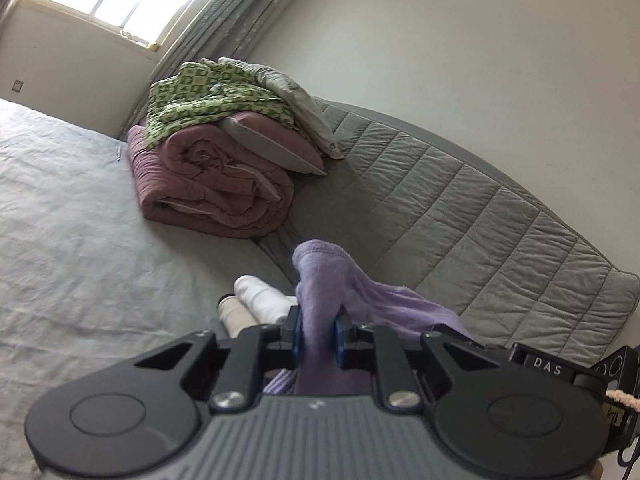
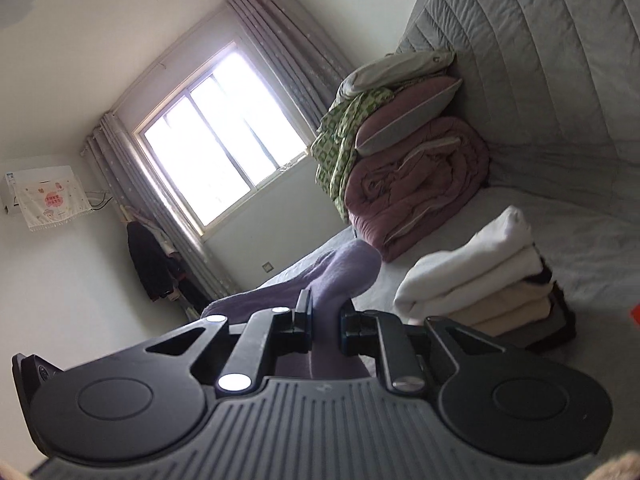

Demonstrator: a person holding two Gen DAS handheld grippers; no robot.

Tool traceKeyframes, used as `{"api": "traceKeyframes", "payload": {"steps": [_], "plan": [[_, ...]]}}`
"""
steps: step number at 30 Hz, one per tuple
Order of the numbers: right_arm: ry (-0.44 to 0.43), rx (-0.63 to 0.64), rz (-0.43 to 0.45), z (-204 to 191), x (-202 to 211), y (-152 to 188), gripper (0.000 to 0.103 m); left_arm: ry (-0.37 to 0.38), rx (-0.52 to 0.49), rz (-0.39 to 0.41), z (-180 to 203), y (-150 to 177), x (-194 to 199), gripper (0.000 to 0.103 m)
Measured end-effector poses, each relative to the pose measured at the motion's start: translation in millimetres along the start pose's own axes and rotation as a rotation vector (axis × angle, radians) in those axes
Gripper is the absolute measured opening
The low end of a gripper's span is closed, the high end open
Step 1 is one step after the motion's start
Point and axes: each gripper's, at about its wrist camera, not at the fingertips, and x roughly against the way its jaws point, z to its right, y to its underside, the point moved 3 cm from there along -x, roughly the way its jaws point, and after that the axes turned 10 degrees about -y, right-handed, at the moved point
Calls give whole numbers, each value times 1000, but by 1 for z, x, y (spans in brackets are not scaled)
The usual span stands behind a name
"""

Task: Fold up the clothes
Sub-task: 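Carry the lavender bundle with both grippers toward the clothes stack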

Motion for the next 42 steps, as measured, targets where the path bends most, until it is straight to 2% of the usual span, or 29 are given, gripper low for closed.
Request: {"api": "traceKeyframes", "payload": {"steps": [5, 10, 17, 23, 26, 29, 33, 38, 42], "plan": [[31, 44, 17, 34, -12, -53, 16, 35, -14, 3, 36, -15, -49, 16], [64, 104, 8, 64, -26, -80, 16, 36, -27, -12, 52, -23, -96, 15], [96, 75, -42, 115, -67, -88, 16, -30, -45, -63, 54, -29, -159, 15], [117, 42, -110, 159, -105, -79, 16, -73, 23, -112, 29, -25, -213, 16], [147, 34, -121, 176, -114, -68, 20, -103, 64, -158, 16, -14, -237, 18], [182, 43, -120, 184, -114, -57, 21, -159, 17, -172, 13, -4, -249, 22], [221, 58, -113, 189, -110, -49, 43, -193, -47, -140, 13, -1, -247, 26], [239, 65, -78, 188, -100, -56, 43, -220, -53, -29, 14, -10, -229, 26], [236, 99, -62, 176, -95, -62, 43, -237, -91, -36, 20, -7, -216, 26]]}}
